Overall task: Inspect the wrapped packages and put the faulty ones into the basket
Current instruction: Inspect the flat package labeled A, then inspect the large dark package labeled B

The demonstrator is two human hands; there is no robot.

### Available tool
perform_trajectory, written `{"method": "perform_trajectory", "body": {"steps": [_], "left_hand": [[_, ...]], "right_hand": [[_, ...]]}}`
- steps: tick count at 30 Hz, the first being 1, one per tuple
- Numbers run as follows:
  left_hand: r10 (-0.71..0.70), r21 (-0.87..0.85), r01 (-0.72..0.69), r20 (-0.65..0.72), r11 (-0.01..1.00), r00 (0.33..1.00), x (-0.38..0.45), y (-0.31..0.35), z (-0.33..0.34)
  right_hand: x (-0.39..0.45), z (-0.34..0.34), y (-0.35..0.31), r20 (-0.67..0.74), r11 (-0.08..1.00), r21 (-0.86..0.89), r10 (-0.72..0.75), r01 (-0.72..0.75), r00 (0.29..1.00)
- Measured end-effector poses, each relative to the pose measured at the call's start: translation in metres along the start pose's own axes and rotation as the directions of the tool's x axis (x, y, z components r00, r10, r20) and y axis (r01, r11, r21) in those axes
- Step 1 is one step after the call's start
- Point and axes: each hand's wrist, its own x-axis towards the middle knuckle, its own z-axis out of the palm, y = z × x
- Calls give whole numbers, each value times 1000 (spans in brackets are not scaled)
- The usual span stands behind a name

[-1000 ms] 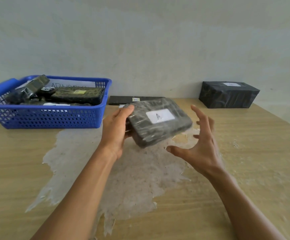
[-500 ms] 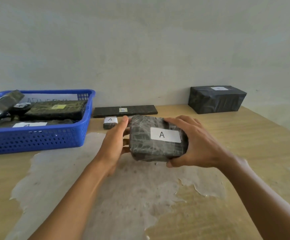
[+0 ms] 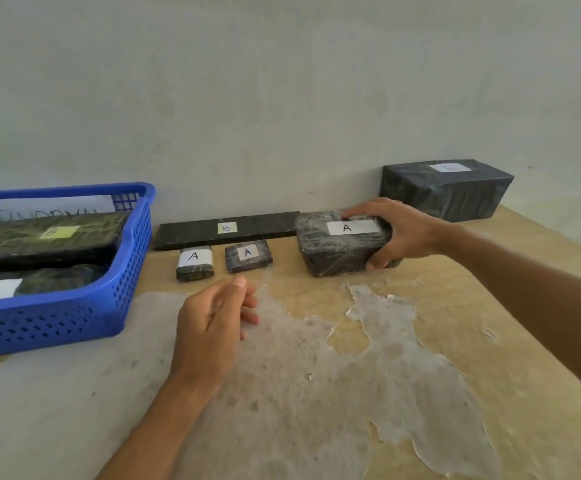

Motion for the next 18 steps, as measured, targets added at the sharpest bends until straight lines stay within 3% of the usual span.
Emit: {"method": "perform_trajectory", "body": {"steps": [13, 16, 18], "left_hand": [[39, 103, -44, 52, 994, 998, 0, -1, 1], [49, 164, -61, 74, 985, 996, -3, 1, 2], [72, 230, -91, 90, 969, 993, -6, 3, 4]], "right_hand": [[14, 10, -3, 34, 998, 35, -59, 57, 998], [-2, 4, -8, -114, 996, 93, -6, 16, 993], [-10, 0, -2, -337, 997, 72, 24, 0, 941]]}}
